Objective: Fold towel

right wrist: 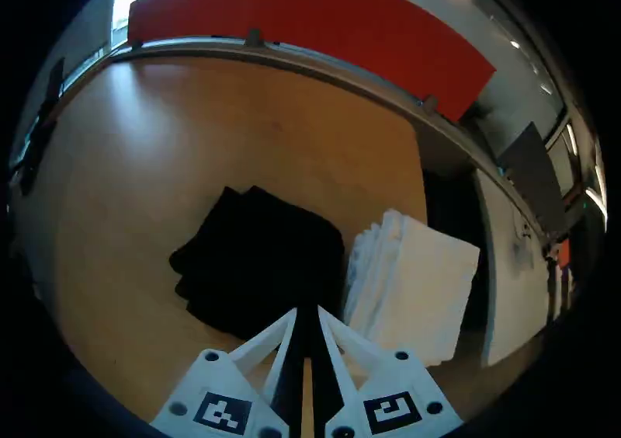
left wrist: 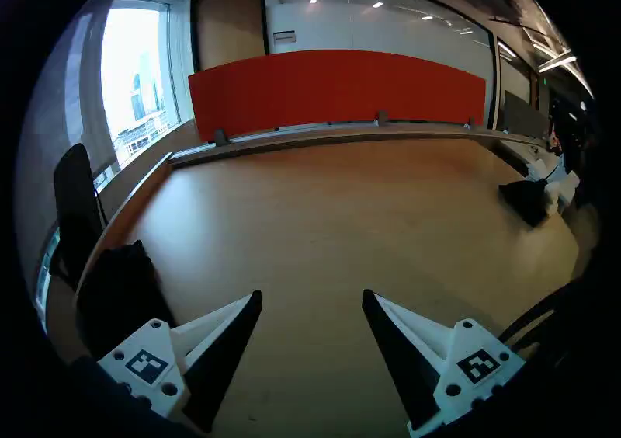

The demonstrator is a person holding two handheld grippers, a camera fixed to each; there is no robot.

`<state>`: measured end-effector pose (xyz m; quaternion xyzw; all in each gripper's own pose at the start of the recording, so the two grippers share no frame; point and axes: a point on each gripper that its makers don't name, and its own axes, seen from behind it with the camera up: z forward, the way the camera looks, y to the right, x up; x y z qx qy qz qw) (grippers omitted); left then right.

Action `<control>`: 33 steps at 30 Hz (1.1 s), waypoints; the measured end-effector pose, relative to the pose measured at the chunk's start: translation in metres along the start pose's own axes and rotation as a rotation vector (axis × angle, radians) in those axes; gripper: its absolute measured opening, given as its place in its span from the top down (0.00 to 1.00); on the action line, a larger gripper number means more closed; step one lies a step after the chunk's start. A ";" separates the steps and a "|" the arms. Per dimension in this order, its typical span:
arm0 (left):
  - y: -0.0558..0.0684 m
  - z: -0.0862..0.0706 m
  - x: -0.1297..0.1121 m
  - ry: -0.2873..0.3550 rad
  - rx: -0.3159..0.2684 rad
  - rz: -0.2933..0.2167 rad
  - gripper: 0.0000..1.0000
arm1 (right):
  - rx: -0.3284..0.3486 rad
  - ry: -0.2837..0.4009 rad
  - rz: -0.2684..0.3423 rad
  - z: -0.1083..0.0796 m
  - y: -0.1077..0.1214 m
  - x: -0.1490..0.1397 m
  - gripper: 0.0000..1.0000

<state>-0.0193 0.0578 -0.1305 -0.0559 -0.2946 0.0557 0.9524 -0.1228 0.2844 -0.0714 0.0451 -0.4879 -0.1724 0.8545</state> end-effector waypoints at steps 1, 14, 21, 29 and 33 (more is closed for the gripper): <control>0.000 0.000 0.000 0.000 0.000 0.001 0.04 | 0.000 -0.006 0.004 0.001 0.000 -0.003 0.97; 0.002 -0.003 0.000 -0.005 0.003 0.009 0.04 | -0.010 -0.081 0.058 0.013 0.001 -0.038 0.97; 0.003 -0.004 -0.001 -0.008 0.007 0.009 0.04 | -0.015 -0.109 0.081 0.018 0.002 -0.051 0.97; 0.003 -0.005 -0.003 -0.013 0.010 0.014 0.04 | -0.026 -0.145 0.105 0.029 0.002 -0.063 0.97; 0.003 -0.005 -0.003 -0.015 0.012 0.016 0.04 | -0.040 -0.160 0.110 0.032 0.004 -0.066 0.96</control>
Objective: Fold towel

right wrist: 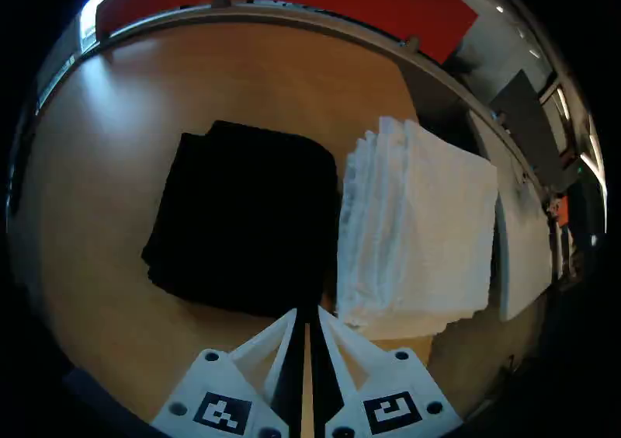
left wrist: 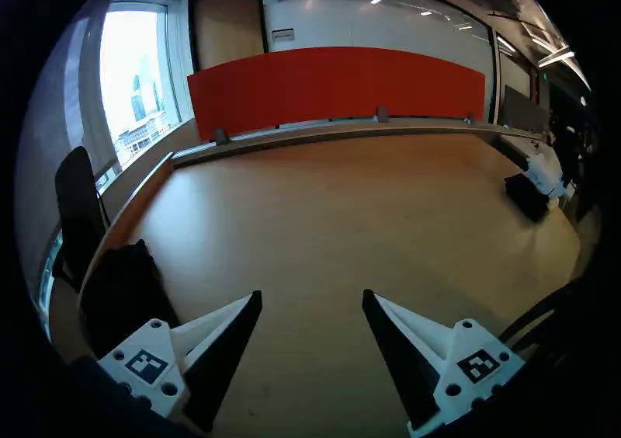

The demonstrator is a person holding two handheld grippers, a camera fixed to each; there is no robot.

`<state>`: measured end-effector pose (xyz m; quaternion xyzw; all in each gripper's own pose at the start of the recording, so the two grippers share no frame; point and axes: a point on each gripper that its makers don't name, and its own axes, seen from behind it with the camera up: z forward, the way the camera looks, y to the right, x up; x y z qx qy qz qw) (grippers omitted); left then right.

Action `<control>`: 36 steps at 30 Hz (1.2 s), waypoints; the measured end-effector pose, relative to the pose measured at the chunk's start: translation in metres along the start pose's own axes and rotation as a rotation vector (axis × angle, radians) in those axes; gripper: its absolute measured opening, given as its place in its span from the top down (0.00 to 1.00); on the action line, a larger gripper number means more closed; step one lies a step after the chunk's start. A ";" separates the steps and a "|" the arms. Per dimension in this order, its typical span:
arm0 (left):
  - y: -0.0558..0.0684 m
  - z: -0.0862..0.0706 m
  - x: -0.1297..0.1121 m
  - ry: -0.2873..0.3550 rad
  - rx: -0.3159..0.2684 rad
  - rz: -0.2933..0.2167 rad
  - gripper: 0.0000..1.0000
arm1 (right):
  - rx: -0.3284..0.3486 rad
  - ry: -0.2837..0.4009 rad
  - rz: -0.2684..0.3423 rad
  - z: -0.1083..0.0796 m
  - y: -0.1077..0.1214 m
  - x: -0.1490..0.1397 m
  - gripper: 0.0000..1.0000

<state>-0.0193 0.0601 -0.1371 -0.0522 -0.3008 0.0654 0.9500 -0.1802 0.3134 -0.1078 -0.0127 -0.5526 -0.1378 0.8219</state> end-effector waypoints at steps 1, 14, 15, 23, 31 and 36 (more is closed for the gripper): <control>0.000 0.000 0.000 -0.001 0.000 0.001 0.04 | -0.002 -0.001 0.001 0.001 0.000 0.000 0.96; 0.002 0.003 0.002 0.002 -0.005 0.003 0.04 | -0.016 0.000 0.000 -0.002 0.000 -0.003 0.75; 0.002 0.003 0.003 0.002 -0.006 0.004 0.04 | -0.013 0.001 0.000 -0.003 0.000 -0.004 0.69; 0.005 0.004 0.004 0.007 -0.014 0.003 0.04 | 0.014 0.019 0.002 -0.008 -0.011 -0.004 0.19; 0.004 0.004 0.007 0.014 -0.018 0.003 0.04 | 0.014 0.037 -0.002 -0.012 -0.017 -0.001 0.17; 0.002 0.003 0.008 0.019 -0.018 0.001 0.04 | 0.020 0.060 0.011 -0.016 -0.022 0.006 0.17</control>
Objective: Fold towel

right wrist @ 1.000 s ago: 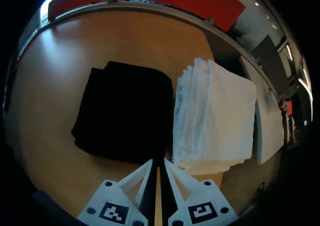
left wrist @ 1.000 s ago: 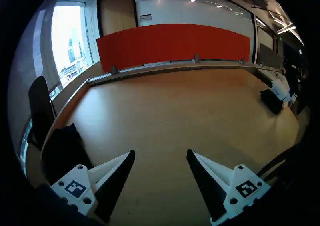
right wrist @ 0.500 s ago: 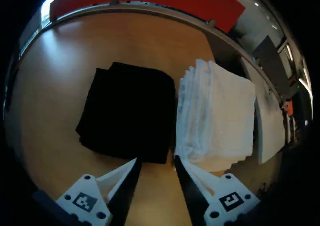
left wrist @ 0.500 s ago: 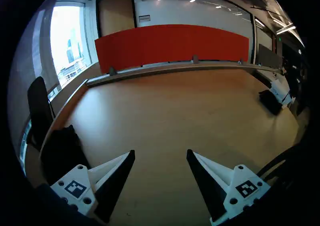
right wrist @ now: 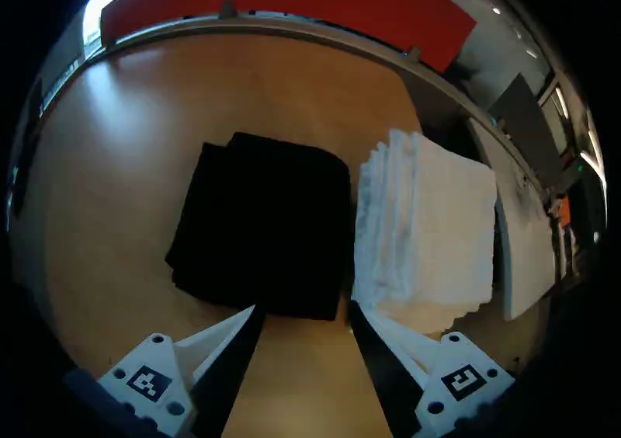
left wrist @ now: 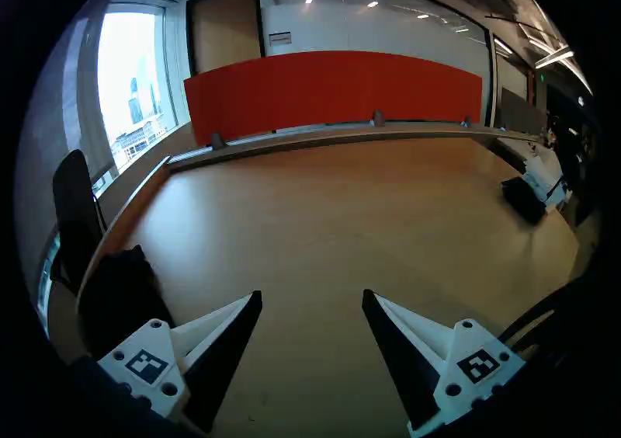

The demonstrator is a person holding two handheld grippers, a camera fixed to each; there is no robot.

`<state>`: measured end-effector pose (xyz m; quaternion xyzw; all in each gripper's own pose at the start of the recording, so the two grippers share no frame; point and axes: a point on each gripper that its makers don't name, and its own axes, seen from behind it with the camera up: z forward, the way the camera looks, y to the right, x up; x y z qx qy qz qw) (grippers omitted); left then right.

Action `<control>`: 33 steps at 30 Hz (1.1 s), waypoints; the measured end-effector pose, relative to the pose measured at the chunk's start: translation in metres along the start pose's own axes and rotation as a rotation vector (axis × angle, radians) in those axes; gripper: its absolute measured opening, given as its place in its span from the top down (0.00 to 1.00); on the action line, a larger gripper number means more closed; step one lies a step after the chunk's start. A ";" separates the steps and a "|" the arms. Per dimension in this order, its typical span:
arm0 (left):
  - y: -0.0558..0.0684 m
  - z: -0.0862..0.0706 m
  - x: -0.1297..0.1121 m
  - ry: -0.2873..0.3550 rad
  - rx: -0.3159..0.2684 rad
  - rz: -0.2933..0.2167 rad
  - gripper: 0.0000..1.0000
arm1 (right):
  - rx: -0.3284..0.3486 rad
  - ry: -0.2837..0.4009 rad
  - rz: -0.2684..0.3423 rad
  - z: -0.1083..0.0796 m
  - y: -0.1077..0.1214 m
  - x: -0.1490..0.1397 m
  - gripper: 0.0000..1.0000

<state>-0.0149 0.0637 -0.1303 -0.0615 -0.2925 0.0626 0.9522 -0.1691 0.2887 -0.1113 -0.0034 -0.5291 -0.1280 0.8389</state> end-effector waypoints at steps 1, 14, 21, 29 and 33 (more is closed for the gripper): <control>0.000 0.000 0.000 0.000 0.000 -0.001 0.04 | 0.001 0.006 0.004 -0.001 -0.001 0.002 0.17; -0.003 0.000 0.001 0.003 -0.003 -0.012 0.04 | 0.026 0.074 0.165 -0.009 -0.014 0.024 0.17; -0.004 -0.001 0.001 0.005 -0.004 -0.015 0.04 | 0.041 0.101 0.280 -0.010 -0.018 0.033 0.17; -0.005 0.000 0.001 0.006 -0.002 -0.019 0.04 | 0.036 0.113 0.306 -0.012 -0.020 0.035 0.18; -0.005 0.000 0.001 0.006 -0.001 -0.023 0.04 | 0.035 0.128 0.315 -0.015 -0.021 0.039 0.17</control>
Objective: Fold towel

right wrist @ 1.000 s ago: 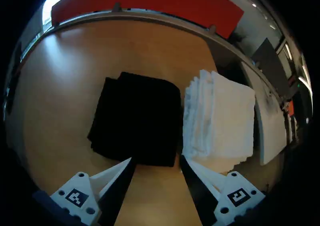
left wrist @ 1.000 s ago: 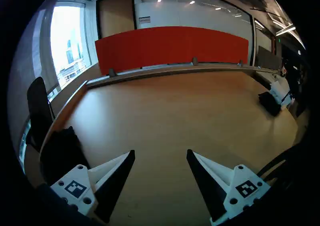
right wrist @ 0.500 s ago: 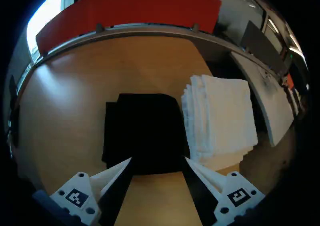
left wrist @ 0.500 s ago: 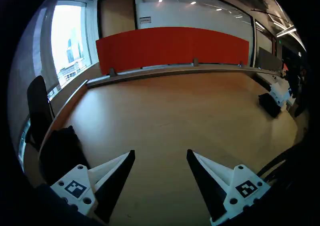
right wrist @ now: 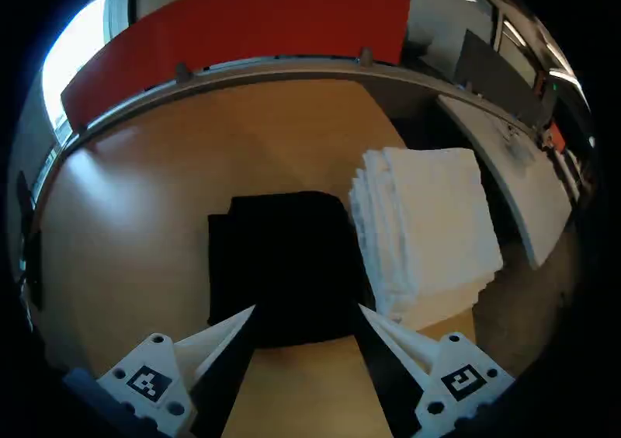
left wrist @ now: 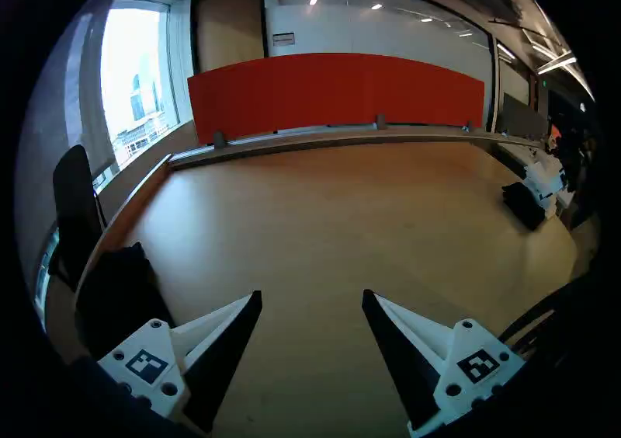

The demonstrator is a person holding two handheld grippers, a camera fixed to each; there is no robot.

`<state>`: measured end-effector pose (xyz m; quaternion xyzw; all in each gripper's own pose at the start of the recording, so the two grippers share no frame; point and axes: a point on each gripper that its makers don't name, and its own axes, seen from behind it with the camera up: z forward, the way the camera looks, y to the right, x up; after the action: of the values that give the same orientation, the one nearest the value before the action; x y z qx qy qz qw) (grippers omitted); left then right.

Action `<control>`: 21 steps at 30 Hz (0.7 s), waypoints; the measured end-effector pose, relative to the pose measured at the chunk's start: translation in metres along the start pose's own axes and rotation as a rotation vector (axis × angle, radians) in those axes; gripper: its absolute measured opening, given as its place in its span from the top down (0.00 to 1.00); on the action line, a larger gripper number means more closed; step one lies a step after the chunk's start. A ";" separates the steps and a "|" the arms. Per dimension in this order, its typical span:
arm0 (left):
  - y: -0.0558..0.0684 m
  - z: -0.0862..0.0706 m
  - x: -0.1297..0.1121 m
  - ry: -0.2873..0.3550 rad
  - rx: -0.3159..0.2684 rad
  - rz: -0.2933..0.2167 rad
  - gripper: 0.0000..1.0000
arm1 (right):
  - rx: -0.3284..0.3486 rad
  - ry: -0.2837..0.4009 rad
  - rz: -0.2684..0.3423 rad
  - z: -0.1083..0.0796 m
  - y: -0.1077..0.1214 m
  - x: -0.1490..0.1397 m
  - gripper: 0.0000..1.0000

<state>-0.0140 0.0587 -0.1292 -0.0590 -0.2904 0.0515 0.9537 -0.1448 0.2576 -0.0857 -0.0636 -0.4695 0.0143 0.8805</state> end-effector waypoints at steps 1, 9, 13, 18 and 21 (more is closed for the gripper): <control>0.000 0.000 0.000 0.000 0.000 -0.001 0.04 | -0.002 0.008 0.002 -0.001 0.000 0.002 0.18; -0.001 0.001 0.003 0.004 0.001 -0.005 0.04 | -0.014 0.121 0.012 -0.010 -0.009 0.025 0.17; 0.000 0.002 0.004 0.005 0.001 -0.006 0.04 | -0.033 0.201 0.011 -0.017 -0.011 0.042 0.18; 0.000 0.003 0.007 0.009 0.000 -0.009 0.04 | -0.062 0.300 0.019 -0.026 -0.013 0.062 0.18; -0.001 0.004 0.009 0.012 -0.001 -0.011 0.04 | -0.075 0.352 0.022 -0.031 -0.013 0.072 0.18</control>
<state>-0.0088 0.0592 -0.1211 -0.0579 -0.2851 0.0458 0.9556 -0.0791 0.2479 -0.0415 -0.1033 -0.3074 -0.0049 0.9460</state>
